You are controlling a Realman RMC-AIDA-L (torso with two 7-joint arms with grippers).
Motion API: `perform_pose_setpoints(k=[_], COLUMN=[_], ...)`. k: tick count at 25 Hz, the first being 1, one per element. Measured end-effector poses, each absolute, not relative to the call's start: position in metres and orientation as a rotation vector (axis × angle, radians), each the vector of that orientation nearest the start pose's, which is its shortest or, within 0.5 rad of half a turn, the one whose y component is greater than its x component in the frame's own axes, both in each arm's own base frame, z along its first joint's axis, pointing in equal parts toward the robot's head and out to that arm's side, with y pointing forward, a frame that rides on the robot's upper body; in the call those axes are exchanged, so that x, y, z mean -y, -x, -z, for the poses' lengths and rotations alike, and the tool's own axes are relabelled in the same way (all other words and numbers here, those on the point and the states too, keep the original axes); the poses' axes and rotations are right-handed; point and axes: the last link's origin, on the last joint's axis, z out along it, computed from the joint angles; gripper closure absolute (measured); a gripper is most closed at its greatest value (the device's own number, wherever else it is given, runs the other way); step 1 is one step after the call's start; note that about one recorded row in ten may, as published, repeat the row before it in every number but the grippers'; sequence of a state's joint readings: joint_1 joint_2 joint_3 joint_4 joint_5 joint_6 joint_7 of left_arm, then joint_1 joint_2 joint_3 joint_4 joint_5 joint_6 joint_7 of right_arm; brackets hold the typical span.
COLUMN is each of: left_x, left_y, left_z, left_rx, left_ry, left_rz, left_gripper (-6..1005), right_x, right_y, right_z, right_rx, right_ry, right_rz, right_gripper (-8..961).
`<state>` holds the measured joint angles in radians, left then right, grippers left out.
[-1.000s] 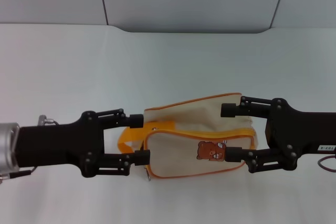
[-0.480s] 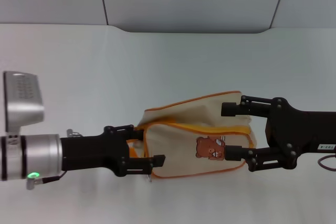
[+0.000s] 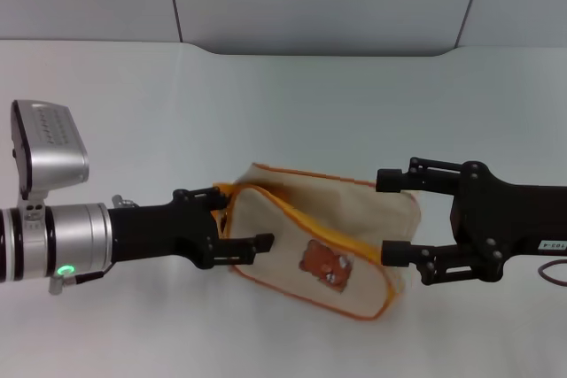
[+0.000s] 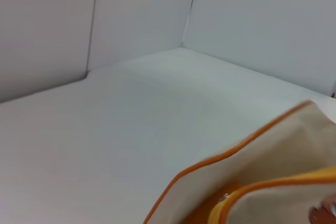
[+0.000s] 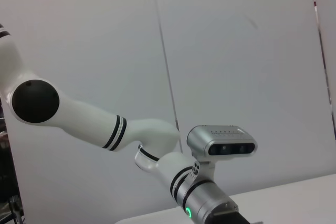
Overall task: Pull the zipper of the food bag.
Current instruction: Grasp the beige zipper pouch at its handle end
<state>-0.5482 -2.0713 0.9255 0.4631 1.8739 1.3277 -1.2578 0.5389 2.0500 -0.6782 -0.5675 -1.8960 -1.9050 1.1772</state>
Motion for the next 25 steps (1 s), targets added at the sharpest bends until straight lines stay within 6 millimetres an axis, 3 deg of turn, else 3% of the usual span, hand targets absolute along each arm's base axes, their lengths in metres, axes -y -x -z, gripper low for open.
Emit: perform_pose_setpoints(k=[12,23,25], left_x=[-0.3233,-0.3225,-0.3227], left_y=[0.2686,0.2737,0.2738], left_z=[0.0541,0.0494,0.0487], left_rx=[0.458,0.442,0.439], left_ry=[2.800,2.770,2.769], left_rz=[0.557,0.564,0.564], left_gripper=[204,409,507], right_x=[-0.2926,-0.2933,-0.2938], right_y=[-0.2347,-0.2357,-0.2360], right_z=[-0.0123,-0.0131,-0.0139], right_rx=[-0.274,-0.284,-0.286], right_ry=[2.876,2.859,2.851], right_rz=[-1.108,-1.112,-1.114], right_gripper=[112,112,112])
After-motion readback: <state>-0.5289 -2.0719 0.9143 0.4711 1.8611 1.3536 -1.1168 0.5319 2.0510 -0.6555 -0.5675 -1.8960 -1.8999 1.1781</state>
